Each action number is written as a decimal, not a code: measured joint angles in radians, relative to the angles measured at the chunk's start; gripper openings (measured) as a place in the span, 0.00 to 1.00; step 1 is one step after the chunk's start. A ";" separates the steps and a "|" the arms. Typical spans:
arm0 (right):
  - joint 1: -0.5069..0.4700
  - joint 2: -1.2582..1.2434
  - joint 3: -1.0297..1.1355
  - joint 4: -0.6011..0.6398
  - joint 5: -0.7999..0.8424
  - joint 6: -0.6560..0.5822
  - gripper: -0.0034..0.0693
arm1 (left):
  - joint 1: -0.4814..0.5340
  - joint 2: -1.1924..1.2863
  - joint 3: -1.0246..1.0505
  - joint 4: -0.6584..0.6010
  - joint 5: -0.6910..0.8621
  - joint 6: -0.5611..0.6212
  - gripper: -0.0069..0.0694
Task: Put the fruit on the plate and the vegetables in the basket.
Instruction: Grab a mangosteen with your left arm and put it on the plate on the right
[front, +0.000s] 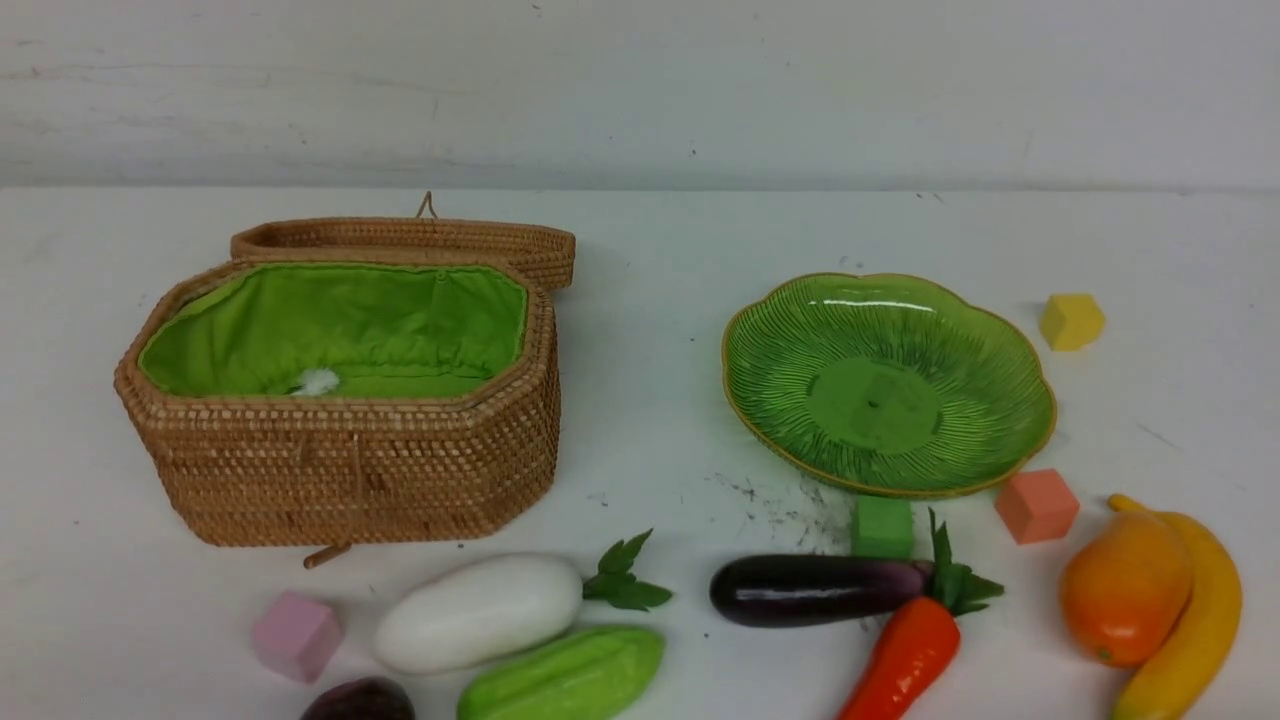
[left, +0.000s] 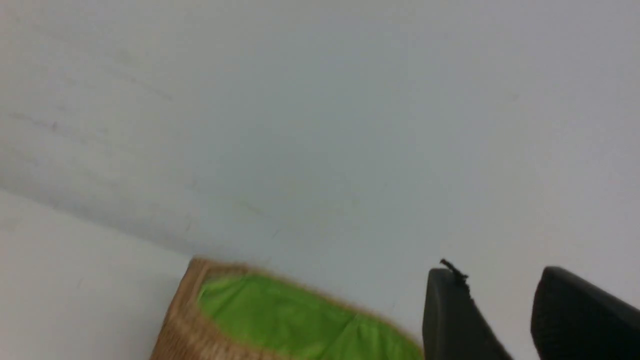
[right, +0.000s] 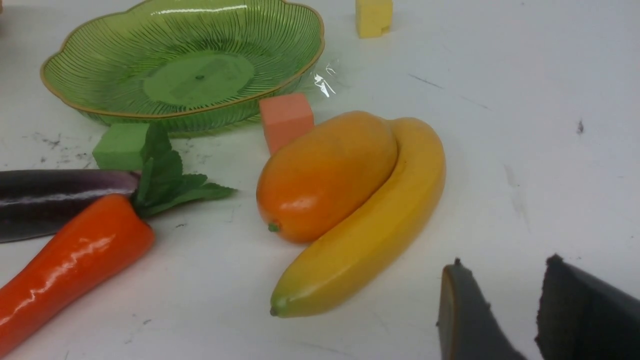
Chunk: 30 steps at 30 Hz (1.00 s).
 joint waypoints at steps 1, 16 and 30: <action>0.000 0.000 0.000 0.000 0.000 0.000 0.38 | 0.000 0.010 -0.076 0.001 0.022 -0.006 0.40; 0.000 0.000 0.000 0.000 0.000 0.000 0.38 | 0.000 0.579 -0.737 0.118 0.820 -0.009 0.40; 0.000 0.000 0.000 0.000 0.000 0.000 0.38 | -0.237 0.928 -0.738 -0.009 1.212 0.138 0.41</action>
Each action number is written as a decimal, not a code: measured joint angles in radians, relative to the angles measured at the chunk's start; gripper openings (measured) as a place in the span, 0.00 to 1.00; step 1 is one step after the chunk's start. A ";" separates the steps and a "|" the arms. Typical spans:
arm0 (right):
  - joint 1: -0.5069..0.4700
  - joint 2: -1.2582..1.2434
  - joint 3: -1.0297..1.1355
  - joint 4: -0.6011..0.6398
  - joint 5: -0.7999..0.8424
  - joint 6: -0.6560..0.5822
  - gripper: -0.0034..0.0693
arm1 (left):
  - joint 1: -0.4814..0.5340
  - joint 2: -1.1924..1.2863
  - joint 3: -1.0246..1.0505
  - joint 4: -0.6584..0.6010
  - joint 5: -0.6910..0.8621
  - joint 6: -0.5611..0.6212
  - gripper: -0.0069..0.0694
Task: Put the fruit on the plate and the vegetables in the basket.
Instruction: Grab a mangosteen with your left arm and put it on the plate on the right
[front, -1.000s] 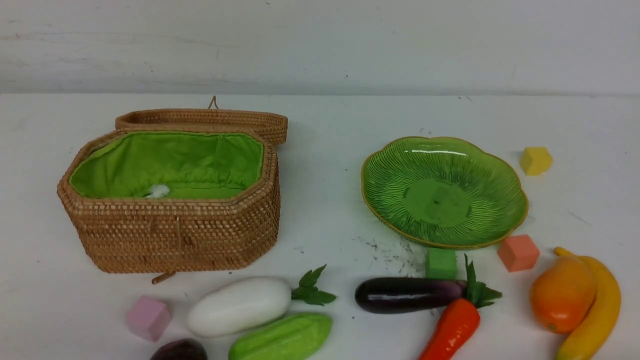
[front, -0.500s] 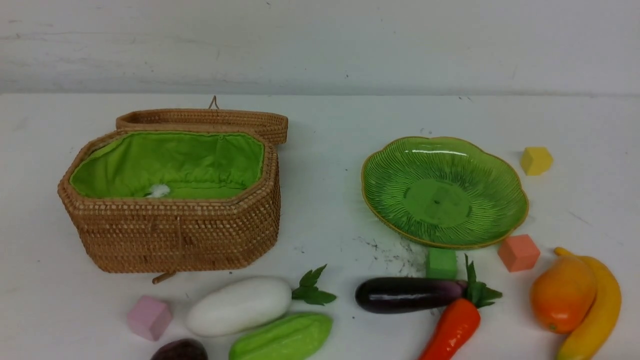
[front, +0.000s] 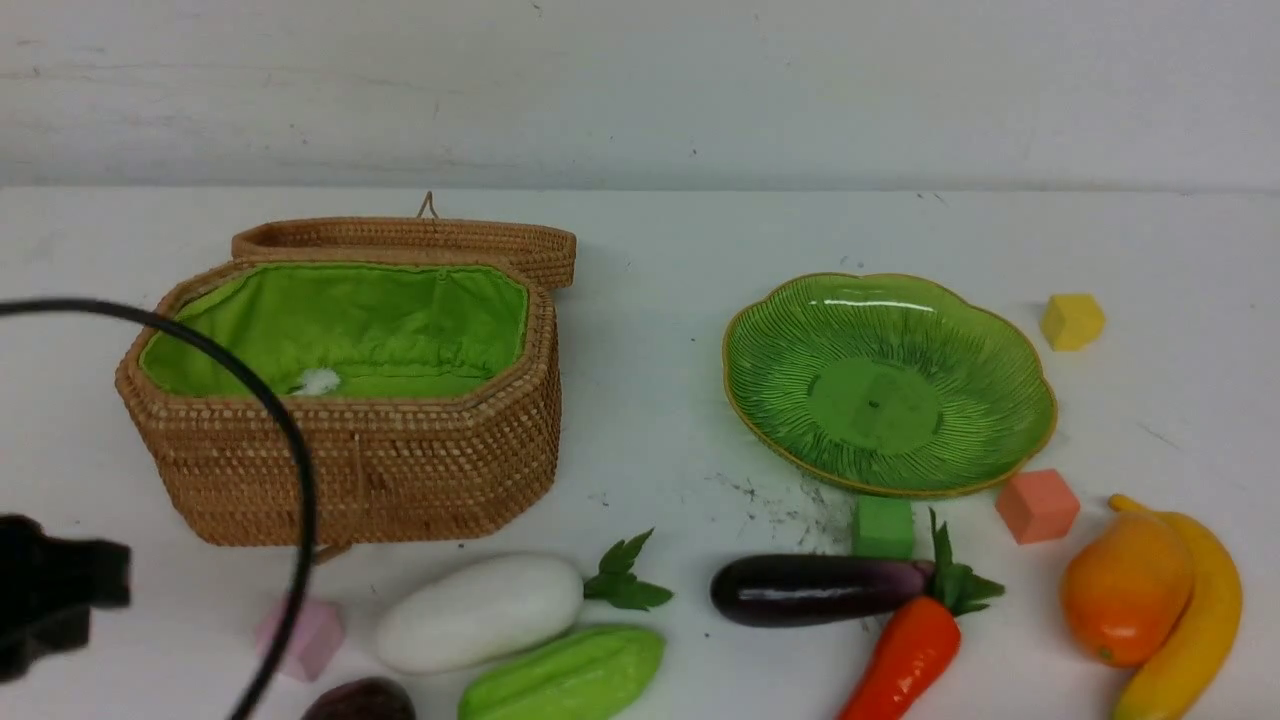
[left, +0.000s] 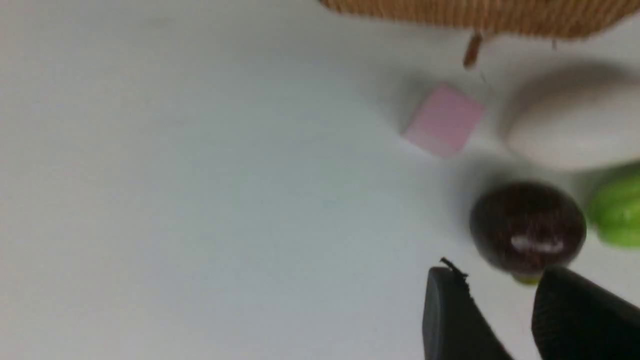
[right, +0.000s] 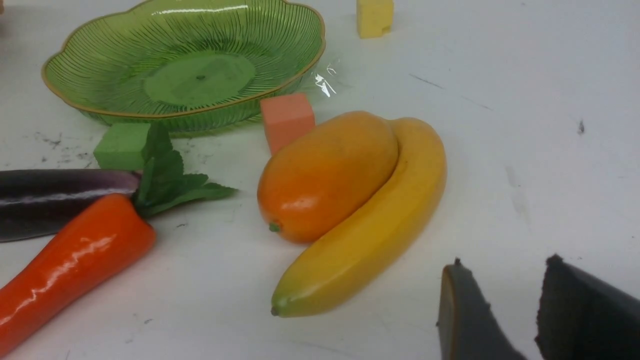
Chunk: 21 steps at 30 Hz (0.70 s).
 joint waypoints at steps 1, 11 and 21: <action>0.000 0.000 0.000 0.000 0.000 0.000 0.38 | -0.028 0.023 0.000 -0.010 0.015 0.004 0.41; 0.000 0.000 0.000 0.000 0.000 0.000 0.38 | -0.235 0.143 -0.002 -0.031 0.032 0.011 0.74; 0.000 0.000 0.000 0.000 0.000 0.000 0.38 | -0.281 0.152 -0.003 -0.032 0.018 -0.212 0.96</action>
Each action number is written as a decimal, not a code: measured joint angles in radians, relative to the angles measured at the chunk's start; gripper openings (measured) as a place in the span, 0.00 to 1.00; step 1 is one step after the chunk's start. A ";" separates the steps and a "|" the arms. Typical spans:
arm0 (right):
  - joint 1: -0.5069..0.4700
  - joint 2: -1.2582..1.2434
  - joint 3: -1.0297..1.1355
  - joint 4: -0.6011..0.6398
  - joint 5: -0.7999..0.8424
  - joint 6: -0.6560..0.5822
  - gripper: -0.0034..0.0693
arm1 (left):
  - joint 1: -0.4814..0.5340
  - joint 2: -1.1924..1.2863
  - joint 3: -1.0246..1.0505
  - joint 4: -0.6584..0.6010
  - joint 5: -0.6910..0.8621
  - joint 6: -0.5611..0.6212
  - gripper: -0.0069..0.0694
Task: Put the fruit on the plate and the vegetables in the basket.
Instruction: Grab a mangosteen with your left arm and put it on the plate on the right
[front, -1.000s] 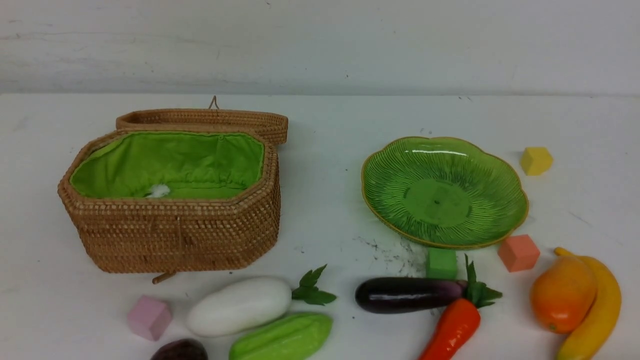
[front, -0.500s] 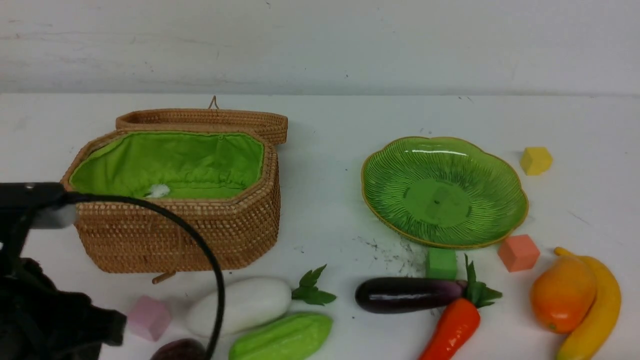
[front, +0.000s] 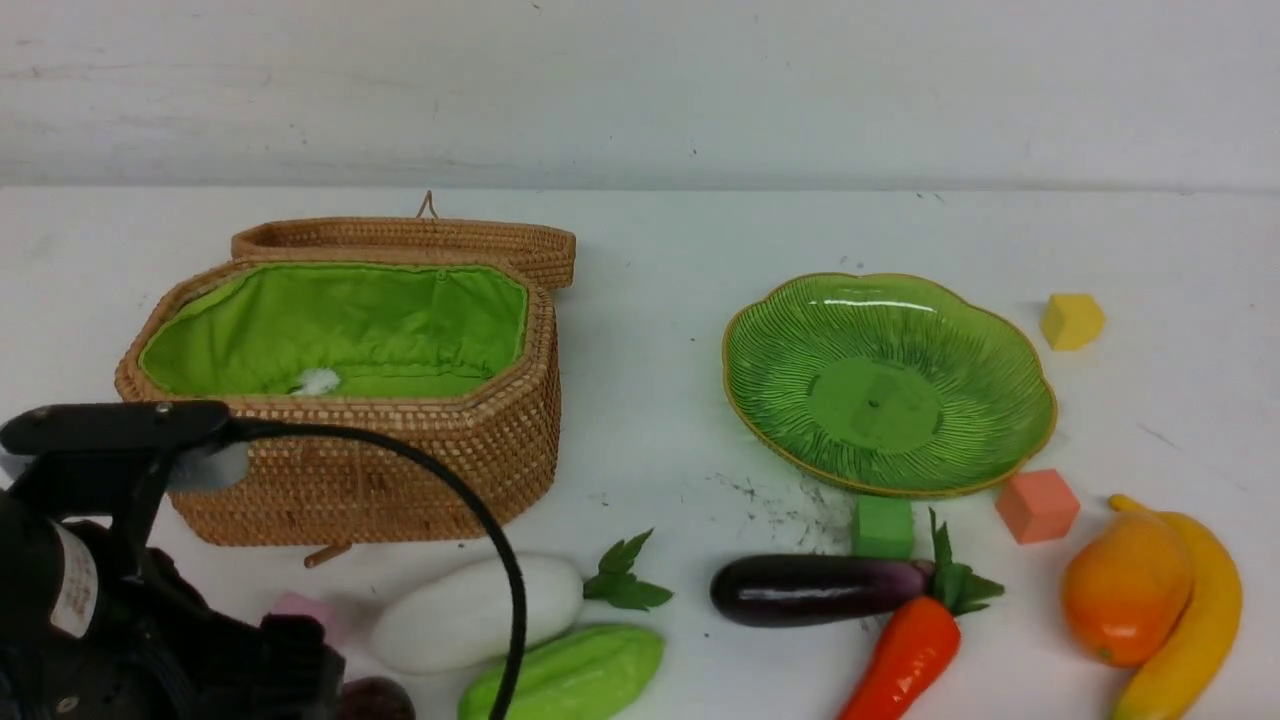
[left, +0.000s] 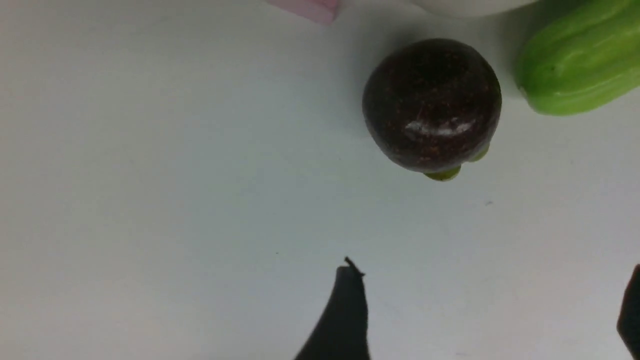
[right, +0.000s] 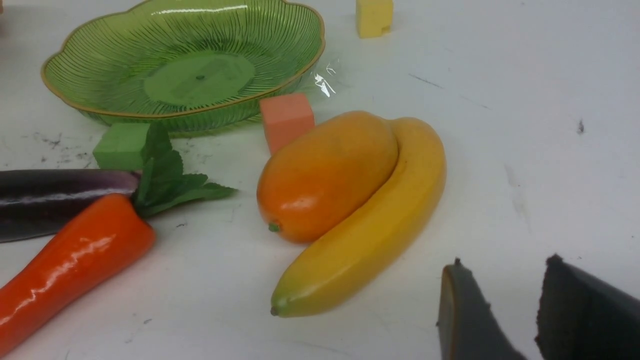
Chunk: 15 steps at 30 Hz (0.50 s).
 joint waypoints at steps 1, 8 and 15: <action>0.000 0.000 0.000 0.000 0.000 0.000 0.38 | -0.001 0.003 0.000 0.000 -0.004 -0.033 0.95; 0.000 0.000 0.000 0.000 0.000 0.000 0.38 | -0.001 0.054 0.000 -0.007 -0.010 -0.095 0.85; 0.000 0.000 0.000 0.000 0.000 0.000 0.38 | -0.001 0.165 0.000 -0.018 -0.031 -0.098 0.82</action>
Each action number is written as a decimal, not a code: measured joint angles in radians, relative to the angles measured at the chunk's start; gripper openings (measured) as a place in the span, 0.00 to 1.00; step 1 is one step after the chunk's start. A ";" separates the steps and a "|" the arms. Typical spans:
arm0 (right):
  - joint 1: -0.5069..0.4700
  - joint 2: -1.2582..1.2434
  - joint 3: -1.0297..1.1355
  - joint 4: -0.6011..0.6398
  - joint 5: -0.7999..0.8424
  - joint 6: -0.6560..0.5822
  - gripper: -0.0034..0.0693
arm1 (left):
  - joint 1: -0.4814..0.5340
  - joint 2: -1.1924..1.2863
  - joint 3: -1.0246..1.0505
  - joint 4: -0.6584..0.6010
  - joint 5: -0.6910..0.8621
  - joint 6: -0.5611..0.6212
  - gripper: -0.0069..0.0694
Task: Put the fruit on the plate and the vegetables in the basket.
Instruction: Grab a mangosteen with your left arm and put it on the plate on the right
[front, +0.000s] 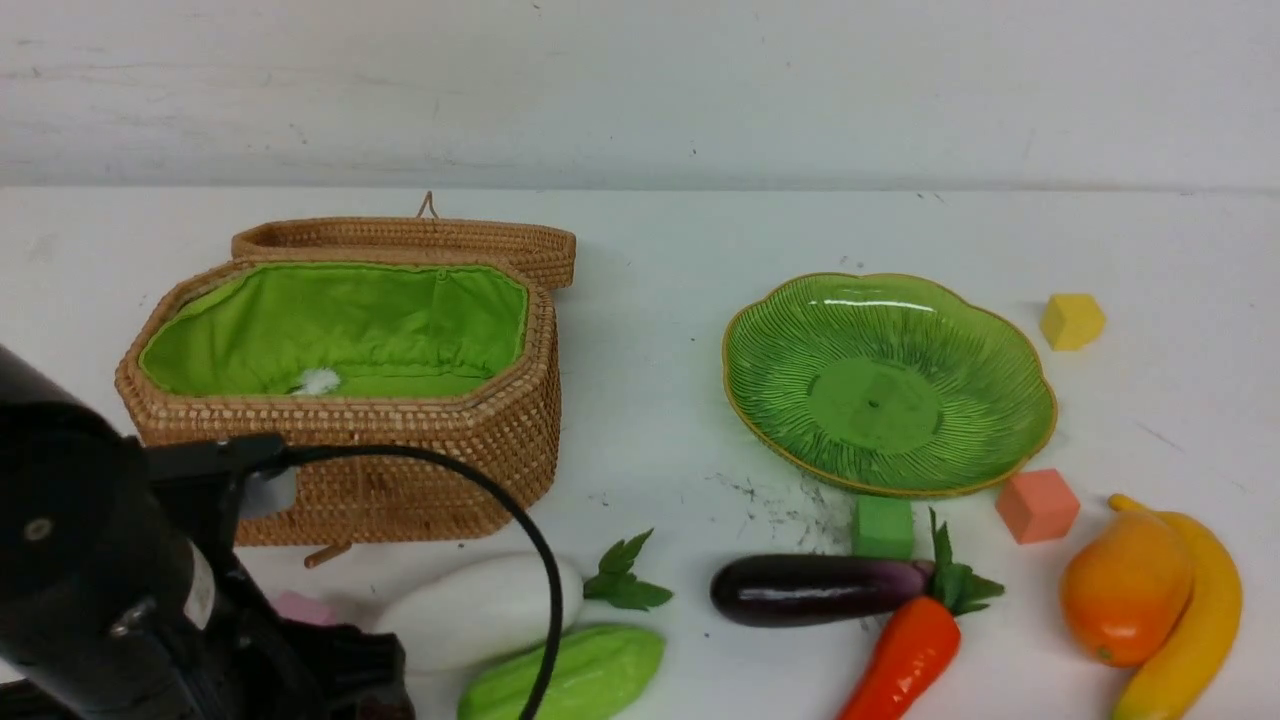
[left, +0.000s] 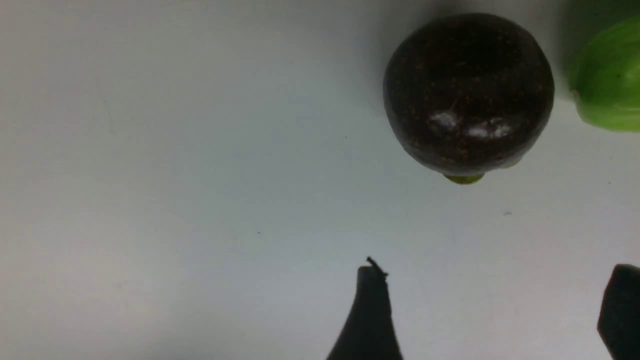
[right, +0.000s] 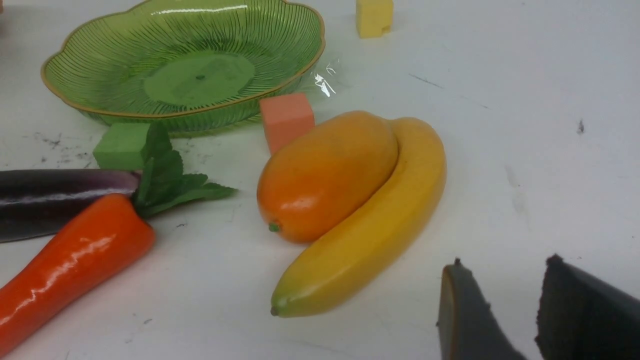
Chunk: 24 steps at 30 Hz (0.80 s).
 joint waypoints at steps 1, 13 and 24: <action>0.000 0.000 0.000 0.000 0.000 0.000 0.38 | 0.000 0.029 0.000 0.000 -0.019 0.004 0.82; 0.000 0.000 0.000 0.000 0.000 0.000 0.38 | 0.000 0.233 -0.006 0.067 -0.130 0.038 0.89; 0.000 0.000 0.000 0.000 0.000 0.000 0.38 | 0.000 0.315 -0.009 0.111 -0.230 -0.073 0.89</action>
